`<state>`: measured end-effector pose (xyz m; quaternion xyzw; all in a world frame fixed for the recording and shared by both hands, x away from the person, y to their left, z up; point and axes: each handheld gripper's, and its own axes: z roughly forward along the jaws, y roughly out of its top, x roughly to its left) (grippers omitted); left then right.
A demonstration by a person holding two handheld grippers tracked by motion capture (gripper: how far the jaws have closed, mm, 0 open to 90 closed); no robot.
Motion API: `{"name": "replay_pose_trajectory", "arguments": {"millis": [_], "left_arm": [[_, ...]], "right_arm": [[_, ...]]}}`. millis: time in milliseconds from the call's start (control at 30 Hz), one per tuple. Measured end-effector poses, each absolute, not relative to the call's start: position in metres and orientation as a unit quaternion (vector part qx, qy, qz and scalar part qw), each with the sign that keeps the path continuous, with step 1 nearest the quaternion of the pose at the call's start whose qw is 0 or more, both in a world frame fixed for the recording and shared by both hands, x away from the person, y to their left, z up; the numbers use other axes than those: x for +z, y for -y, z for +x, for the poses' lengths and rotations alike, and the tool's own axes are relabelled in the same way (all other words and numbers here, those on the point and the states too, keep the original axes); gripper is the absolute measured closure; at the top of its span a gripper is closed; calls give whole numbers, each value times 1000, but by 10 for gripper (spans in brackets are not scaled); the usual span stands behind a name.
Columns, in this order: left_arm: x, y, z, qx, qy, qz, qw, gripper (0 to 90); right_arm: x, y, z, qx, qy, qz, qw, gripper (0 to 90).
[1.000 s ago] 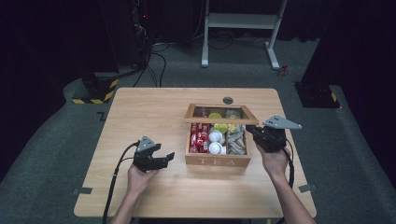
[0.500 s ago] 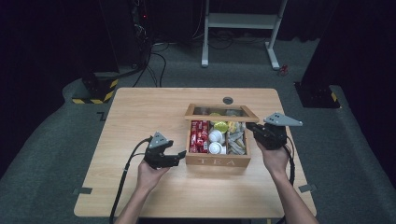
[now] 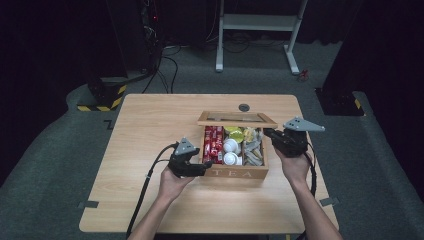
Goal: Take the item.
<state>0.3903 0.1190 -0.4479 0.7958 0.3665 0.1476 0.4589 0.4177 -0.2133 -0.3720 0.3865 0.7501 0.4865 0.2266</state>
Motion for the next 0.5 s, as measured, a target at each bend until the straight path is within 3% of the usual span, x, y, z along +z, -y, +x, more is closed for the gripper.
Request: {"name": "replay_pose_trajectory", "arguments": {"millis": [500], "left_arm": [[-448,-75,403,129,-340,814,452,357]], "right_arm": [[-368,212,423,481,-754,387,223,900]]}}
